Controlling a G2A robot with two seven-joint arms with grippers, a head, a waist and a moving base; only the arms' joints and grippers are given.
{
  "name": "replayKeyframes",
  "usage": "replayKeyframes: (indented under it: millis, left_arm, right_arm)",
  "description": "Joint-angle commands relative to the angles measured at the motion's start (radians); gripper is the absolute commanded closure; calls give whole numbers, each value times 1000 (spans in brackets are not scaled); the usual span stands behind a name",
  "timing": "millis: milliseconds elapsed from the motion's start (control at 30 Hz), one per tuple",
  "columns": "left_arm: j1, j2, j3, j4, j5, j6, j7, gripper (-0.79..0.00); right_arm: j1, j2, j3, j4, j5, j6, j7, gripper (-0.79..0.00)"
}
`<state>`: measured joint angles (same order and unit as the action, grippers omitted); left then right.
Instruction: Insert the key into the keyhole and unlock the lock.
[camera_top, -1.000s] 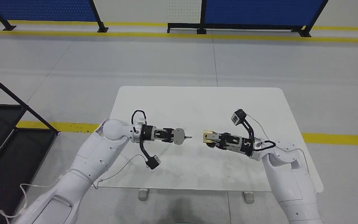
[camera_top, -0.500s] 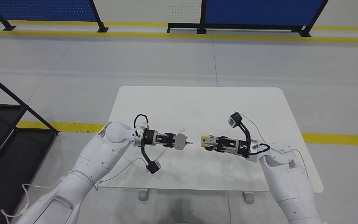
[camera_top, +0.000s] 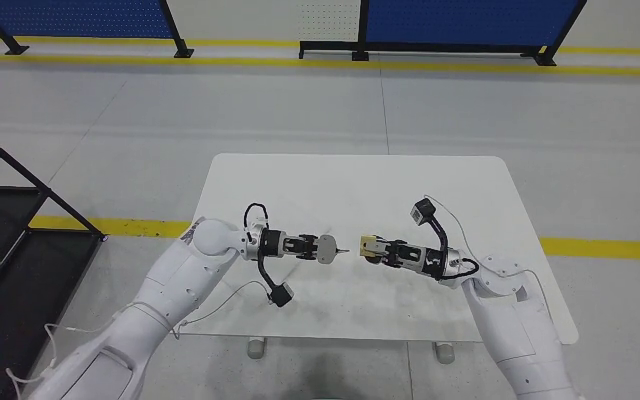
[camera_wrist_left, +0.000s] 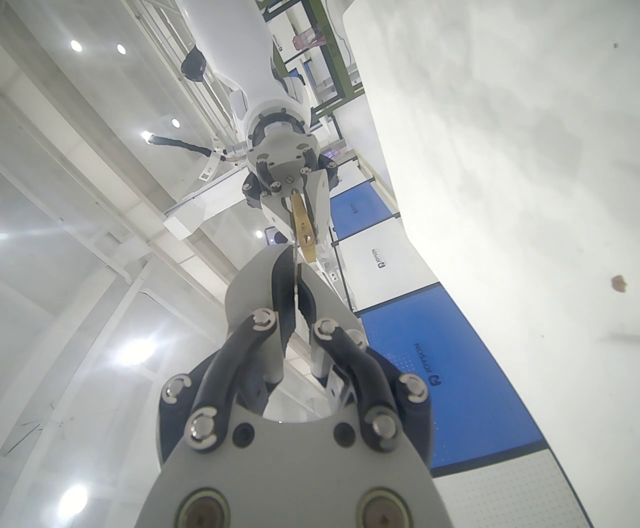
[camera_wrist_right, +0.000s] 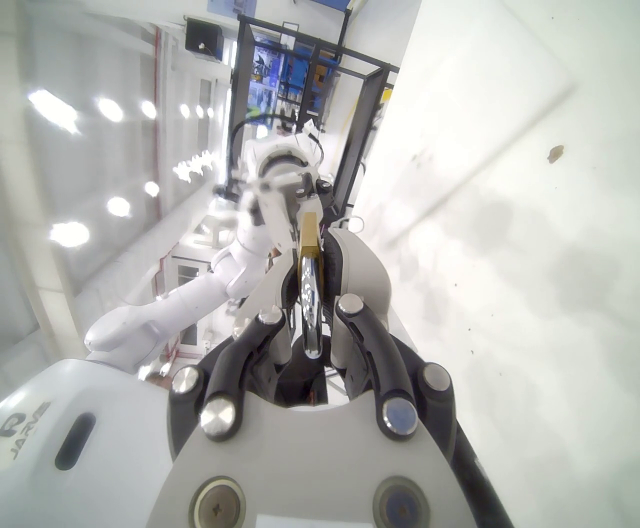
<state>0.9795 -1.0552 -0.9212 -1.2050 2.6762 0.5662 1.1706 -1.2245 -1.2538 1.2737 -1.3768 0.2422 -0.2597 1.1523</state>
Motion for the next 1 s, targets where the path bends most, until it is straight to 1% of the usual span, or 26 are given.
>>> replayKeyframes:
  millis: [0,967]
  left_arm:
    - [-5,-3,8,6,-5,2,-2,0]
    - [-80,-41,88,98,-70,33,16,0]
  right_arm:
    - [0,1,-4,0,7,-3,2,0]
    - [0,2,-4,0,8,-4,2,0]
